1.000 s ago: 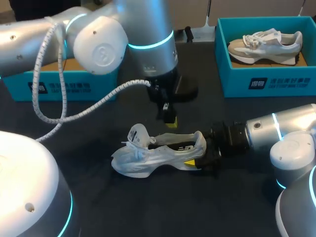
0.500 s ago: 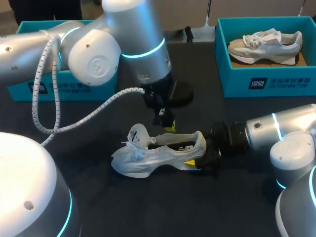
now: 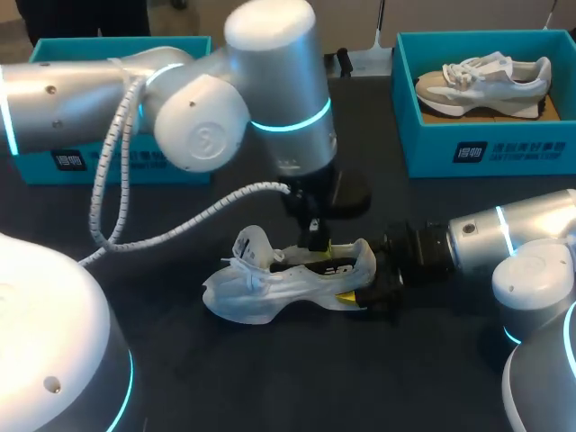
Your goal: Take the shoe out of the shoebox, open the shoe tongue, remove and reinsert the insole, then place the shoe into the shoebox
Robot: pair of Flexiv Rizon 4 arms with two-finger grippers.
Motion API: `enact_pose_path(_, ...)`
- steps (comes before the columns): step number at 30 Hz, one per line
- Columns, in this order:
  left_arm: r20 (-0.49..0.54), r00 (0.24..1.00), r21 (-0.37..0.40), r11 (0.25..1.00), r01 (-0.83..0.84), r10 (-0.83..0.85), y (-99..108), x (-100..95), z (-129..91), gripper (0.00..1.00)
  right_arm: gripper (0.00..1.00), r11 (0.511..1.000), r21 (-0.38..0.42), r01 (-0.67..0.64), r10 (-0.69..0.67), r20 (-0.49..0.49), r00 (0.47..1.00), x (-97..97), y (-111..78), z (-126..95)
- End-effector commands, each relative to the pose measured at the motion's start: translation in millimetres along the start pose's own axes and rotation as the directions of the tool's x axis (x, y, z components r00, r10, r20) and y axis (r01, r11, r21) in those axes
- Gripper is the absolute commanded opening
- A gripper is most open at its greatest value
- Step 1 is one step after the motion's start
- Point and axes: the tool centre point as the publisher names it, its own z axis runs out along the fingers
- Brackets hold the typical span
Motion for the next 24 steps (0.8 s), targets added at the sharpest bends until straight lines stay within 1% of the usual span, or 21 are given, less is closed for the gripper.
enact_pose_path(1,-0.007,1.000,-0.016,1.000,0.011,-0.011,-8,-5.1,18,0.00,0.00,1.000,0.003,-0.001,0.001,0.000,1.000,0.1,1.4,0)
enact_pose_path(4,-0.007,1.000,-0.018,1.000,0.021,-0.021,-8,-5.2,22,0.00,0.00,1.000,0.003,-0.001,0.001,0.000,1.000,0.1,1.4,0)
enact_pose_path(9,-0.026,0.998,-0.038,0.998,0.055,-0.056,-5,-8.5,38,0.00,0.00,1.000,0.003,-0.001,0.001,0.000,1.000,0.1,1.4,0)
enact_pose_path(13,-0.043,0.995,-0.069,0.994,0.085,-0.088,2,-10.8,50,0.00,0.00,1.000,0.003,-0.001,0.001,0.000,1.000,0.1,1.4,0)
enact_pose_path(16,-0.044,0.994,-0.070,0.993,0.100,-0.103,7,-11.7,52,0.00,0.00,1.000,0.003,-0.001,0.001,0.000,1.000,0.1,1.4,0)
enact_pose_path(24,-0.053,0.990,-0.089,0.988,0.123,-0.128,20,-6.1,58,0.00,0.00,1.000,0.003,-0.001,0.001,0.000,1.000,0.1,1.4,0)
